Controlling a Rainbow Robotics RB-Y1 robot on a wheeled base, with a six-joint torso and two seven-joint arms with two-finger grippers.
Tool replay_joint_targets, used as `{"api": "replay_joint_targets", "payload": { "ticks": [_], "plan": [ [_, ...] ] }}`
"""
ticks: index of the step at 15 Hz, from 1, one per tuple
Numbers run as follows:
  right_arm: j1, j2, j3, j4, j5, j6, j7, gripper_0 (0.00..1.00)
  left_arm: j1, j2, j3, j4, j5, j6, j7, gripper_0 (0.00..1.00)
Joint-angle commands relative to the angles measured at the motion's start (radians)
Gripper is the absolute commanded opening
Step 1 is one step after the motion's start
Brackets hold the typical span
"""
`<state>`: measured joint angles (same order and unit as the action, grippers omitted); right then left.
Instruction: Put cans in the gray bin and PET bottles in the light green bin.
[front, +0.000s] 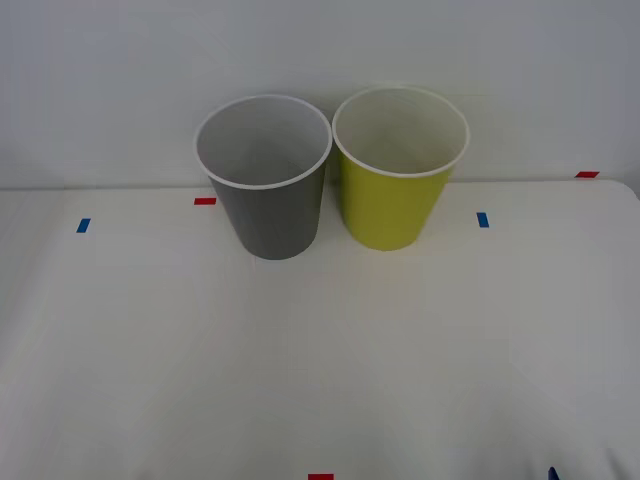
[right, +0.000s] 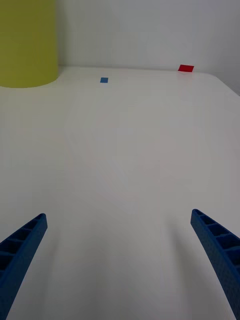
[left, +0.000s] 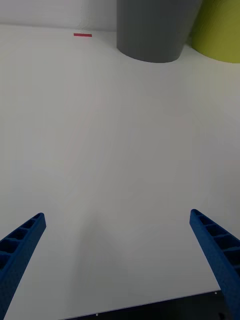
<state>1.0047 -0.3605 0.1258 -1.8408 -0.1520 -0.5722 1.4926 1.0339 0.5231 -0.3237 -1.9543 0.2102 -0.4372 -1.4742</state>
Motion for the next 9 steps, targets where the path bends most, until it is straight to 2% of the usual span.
{"api": "replay_joint_targets", "payload": {
  "ticks": [1, 9],
  "plan": [
    [0.0, 0.0, 0.0, 0.0, 0.0, 0.0, 0.0, 1.0, 0.0, 0.0, 0.0, 0.0, 0.0, 0.0, 0.0, 1.0],
    [0.0, 0.0, 0.0, 0.0, 0.0, 0.0, 0.0, 1.0, 0.0, 0.0, 0.0, 0.0, 0.0, 0.0, 0.0, 1.0]
  ]
}}
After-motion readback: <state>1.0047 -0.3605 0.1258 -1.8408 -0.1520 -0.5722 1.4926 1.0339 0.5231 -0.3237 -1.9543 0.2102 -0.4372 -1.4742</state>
